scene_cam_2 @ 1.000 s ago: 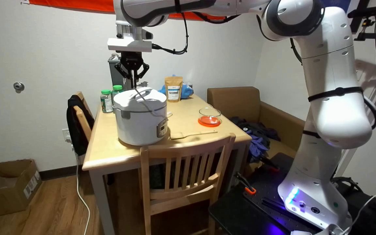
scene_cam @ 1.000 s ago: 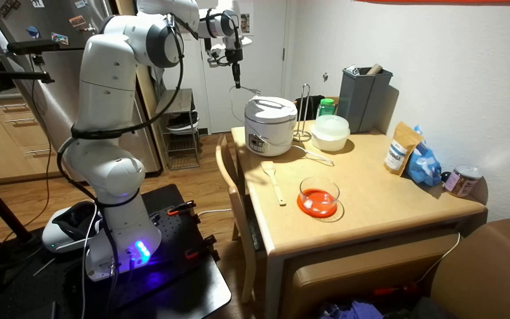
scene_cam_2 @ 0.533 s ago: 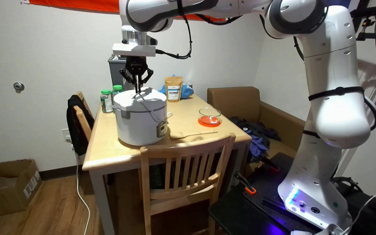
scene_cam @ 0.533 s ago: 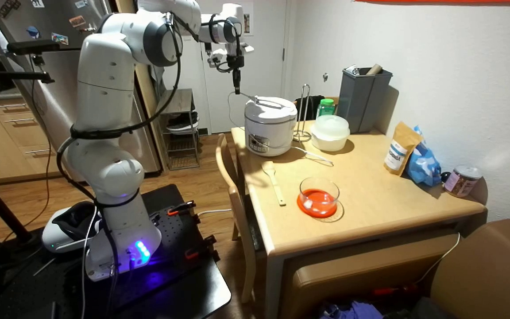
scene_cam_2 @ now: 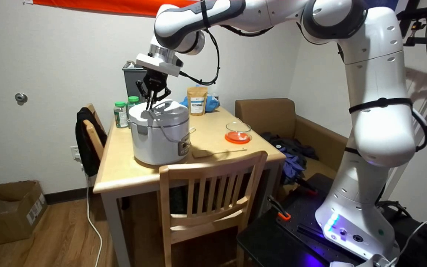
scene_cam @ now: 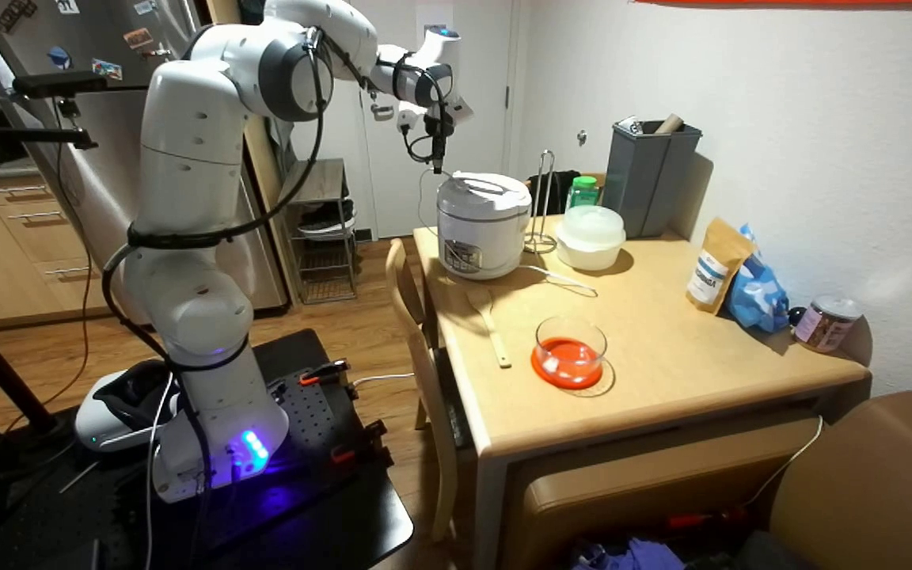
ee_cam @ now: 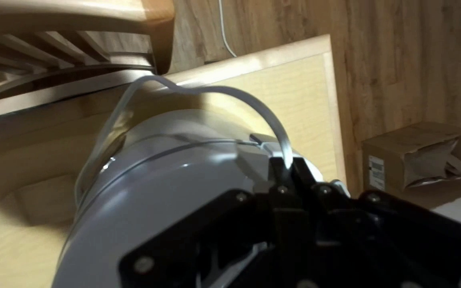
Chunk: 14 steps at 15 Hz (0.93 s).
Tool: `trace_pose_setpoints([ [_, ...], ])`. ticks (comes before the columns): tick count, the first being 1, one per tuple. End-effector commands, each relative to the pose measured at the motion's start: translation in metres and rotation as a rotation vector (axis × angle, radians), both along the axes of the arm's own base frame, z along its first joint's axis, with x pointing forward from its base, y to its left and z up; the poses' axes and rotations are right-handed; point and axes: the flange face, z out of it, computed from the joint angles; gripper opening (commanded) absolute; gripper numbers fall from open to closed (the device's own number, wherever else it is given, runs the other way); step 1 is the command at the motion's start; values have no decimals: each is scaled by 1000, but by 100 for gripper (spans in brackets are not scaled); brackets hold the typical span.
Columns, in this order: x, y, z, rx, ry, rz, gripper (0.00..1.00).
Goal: Put the cable for the cooker on the cooker
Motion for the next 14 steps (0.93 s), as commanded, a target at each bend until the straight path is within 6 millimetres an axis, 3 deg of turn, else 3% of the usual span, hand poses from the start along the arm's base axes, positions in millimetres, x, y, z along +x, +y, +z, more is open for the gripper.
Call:
trace_pose_setpoints([
  [1, -1, -10, -5, 103, -69, 55, 2],
  [9, -7, -34, -27, 218, -112, 128, 2],
  [14, -15, -56, -23, 219, -135, 81, 2],
])
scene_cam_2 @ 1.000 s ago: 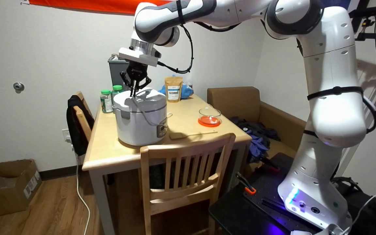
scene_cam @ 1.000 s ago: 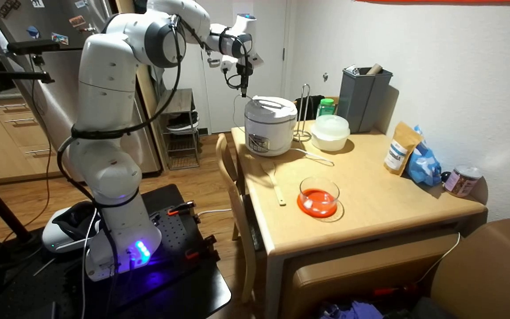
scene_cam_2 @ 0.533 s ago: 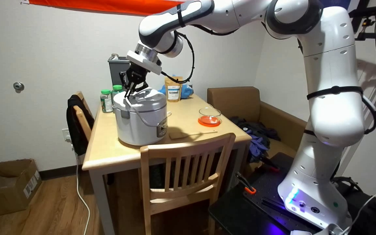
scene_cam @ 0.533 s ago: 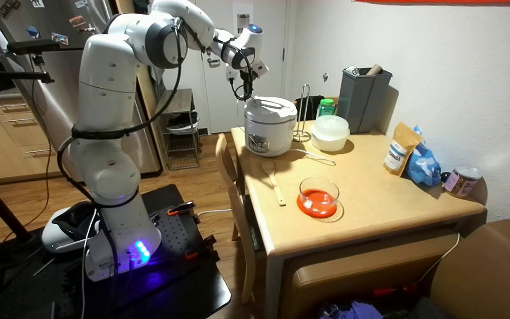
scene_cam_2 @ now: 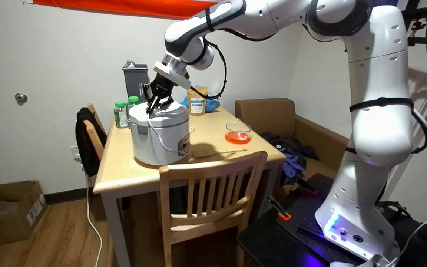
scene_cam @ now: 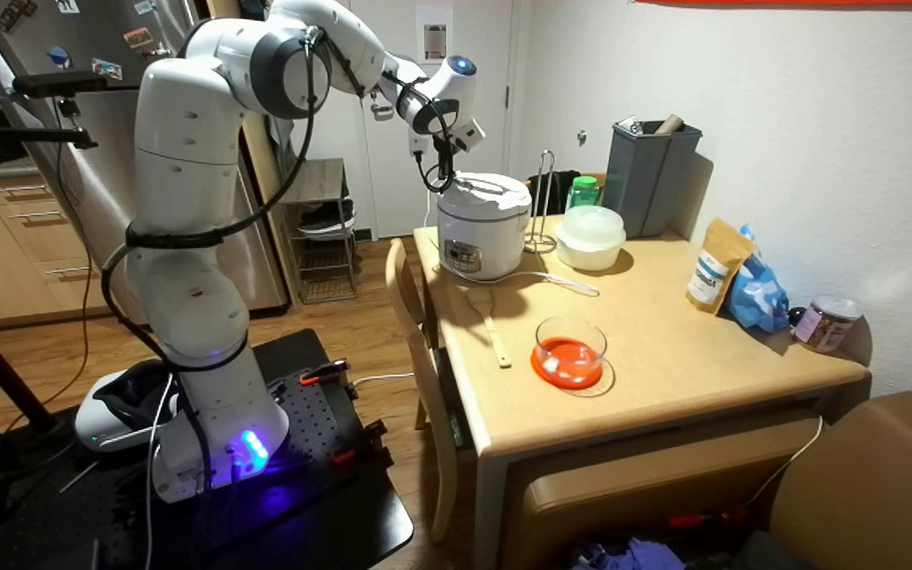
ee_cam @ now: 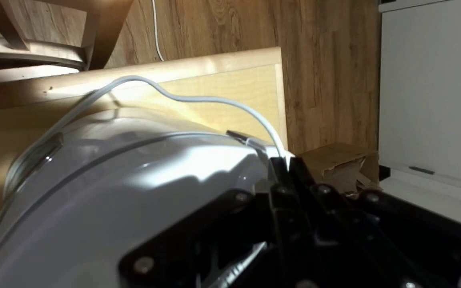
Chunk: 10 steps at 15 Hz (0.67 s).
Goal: Put the cable for the cooker on the cooker
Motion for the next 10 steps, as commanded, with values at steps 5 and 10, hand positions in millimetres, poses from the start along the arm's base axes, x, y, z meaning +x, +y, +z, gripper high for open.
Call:
trace_pose_setpoints([
  [5, -22, -19, 24, -2, -44, -29, 2],
  [10, -18, -16, 23, 10, -33, -60, 2],
])
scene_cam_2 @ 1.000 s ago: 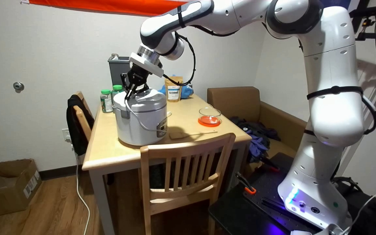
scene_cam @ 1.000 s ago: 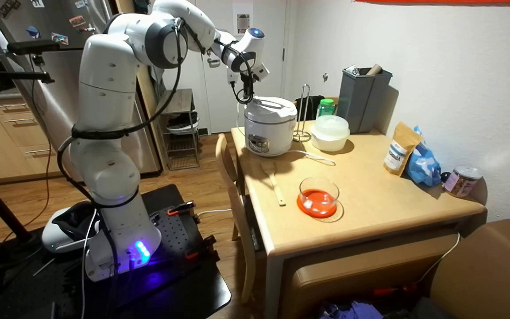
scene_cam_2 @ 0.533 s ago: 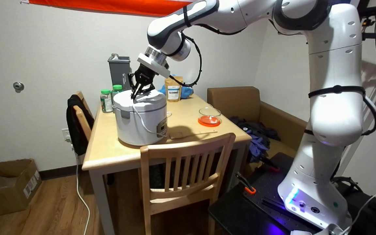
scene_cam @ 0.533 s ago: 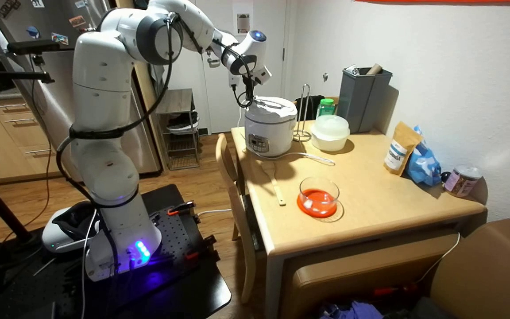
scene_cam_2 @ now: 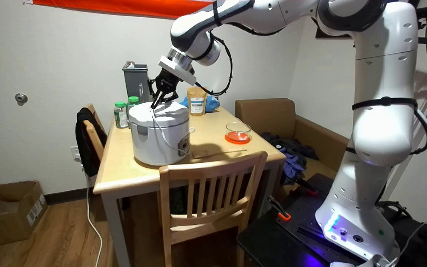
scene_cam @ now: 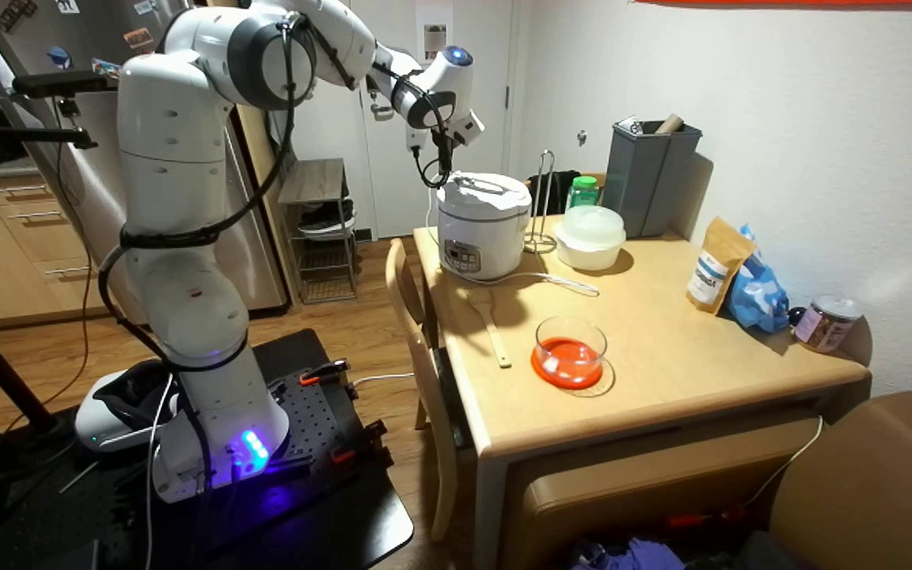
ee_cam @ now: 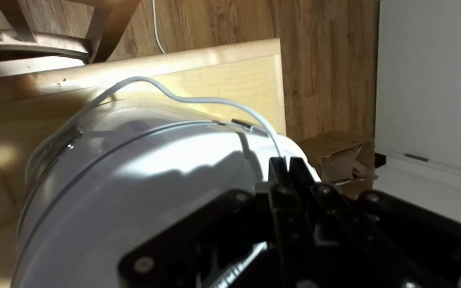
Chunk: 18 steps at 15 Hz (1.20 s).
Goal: Put the cable for the cooker on the cooker
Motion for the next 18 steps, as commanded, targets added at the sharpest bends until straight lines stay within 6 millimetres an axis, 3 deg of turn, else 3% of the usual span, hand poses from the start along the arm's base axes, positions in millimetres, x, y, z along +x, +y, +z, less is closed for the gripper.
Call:
trace_pose_setpoints([
  [1, -4, -3, 4, 19, -4, -59, 2],
  [2, -3, -4, 5, 19, -2, -72, 2],
  [3, -2, -4, 6, 18, 4, -83, 27],
  [8, -7, 4, 14, -14, 16, -87, 62],
  [13, -25, 18, 54, -116, -35, -97, 100],
  [18, -66, 42, 122, -294, -85, -153, 100],
])
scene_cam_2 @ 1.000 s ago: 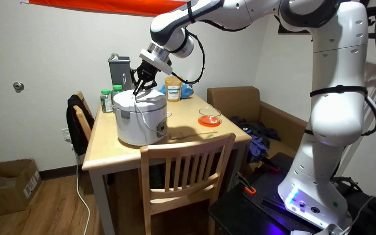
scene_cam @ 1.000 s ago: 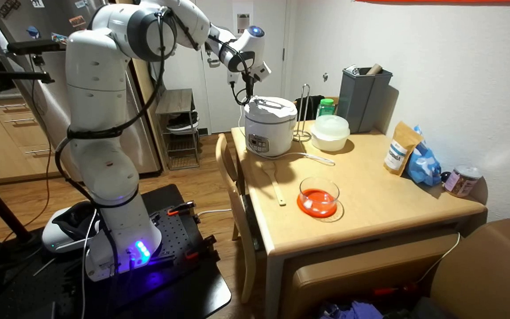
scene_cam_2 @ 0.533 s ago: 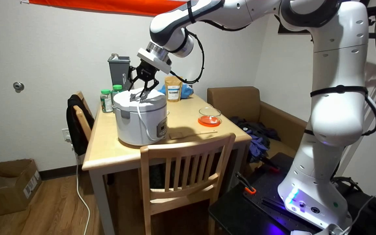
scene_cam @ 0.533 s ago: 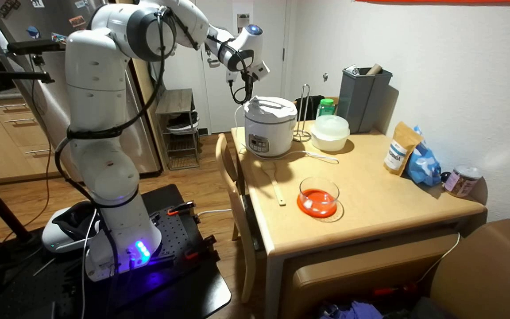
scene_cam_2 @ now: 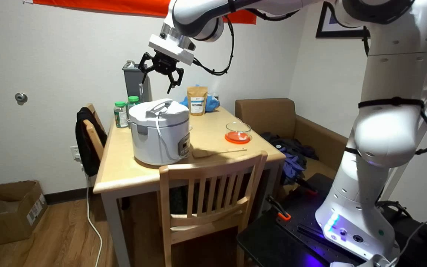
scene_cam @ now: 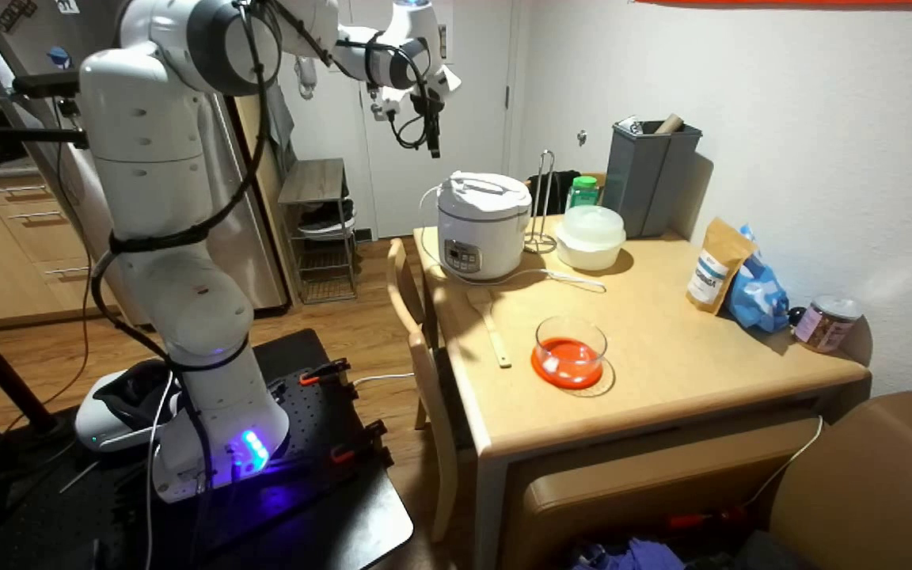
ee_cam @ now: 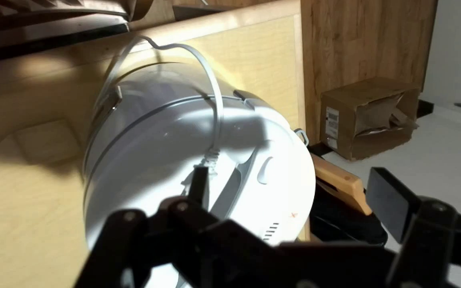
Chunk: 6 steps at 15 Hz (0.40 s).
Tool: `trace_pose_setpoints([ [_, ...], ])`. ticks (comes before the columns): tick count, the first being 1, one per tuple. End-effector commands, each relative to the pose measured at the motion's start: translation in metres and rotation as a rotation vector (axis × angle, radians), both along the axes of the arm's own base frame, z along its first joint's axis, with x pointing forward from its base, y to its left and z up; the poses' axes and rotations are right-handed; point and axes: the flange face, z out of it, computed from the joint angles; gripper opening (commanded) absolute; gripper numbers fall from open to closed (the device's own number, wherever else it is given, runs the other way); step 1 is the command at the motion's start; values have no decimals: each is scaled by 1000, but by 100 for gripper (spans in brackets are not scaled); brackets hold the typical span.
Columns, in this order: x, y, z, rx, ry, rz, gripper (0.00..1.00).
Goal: Put the cable for the cooker on the cooker
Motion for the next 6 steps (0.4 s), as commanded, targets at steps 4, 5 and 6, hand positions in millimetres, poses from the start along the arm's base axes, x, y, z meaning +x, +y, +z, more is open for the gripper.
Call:
trace_pose_setpoints([
  [4, -38, 17, 53, -150, -2, -42, 100],
  [5, -45, 21, 62, -166, -1, -45, 100],
  [6, -48, 23, 66, -170, -2, -44, 100],
])
